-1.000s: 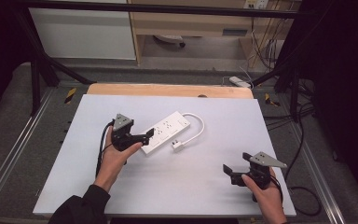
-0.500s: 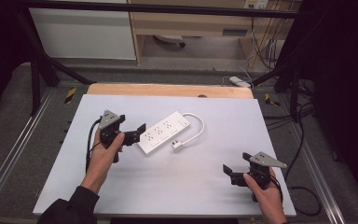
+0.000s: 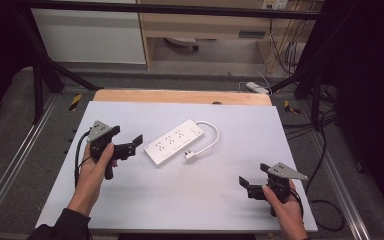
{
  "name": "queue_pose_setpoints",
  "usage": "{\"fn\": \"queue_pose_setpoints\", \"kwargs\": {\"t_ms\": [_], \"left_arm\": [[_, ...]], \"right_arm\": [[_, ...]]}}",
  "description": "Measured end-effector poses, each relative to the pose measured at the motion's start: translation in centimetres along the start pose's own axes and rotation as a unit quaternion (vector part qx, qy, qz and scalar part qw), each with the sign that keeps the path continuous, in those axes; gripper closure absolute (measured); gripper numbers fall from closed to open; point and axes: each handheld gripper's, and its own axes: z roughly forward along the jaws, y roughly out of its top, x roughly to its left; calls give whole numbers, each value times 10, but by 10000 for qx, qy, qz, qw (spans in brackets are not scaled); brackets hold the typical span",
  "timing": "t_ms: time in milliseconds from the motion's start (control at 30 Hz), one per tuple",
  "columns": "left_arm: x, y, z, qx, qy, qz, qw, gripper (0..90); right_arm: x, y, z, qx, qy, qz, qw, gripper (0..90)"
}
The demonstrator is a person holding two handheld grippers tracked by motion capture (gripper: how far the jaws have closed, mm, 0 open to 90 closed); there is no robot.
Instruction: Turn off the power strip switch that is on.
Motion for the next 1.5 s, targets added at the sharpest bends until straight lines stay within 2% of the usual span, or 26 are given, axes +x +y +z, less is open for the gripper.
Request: {"fn": "queue_pose_setpoints", "kwargs": {"t_ms": [333, 667, 800, 900, 1133, 1500], "left_arm": [[6, 0, -24, -71, 42, 41, 10000, 52], [7, -5, -51, -126, -16, 205, 9997, 52], [11, -12, -62, -130, 49, 201, 9997, 47], [15, -18, -71, -200, 113, 67, 9997, 47], [21, -34, -86, -244, 175, -48, 9995, 46], [17, -67, -95, -156, 68, -10, 9999, 47]], "right_arm": [[0, 0, 0, 32, -31, -6, 10000, 22], [0, 0, 0, 38, -37, -11, 10000, 23], [0, 0, 0, 32, -35, -9, 10000, 23], [0, 0, 0, 8, -40, -4, 10000, 23], [0, 1, 0, -9, -27, -1, 10000, 22], [-1, 0, 0, -19, -45, -4, 10000, 22]]}}
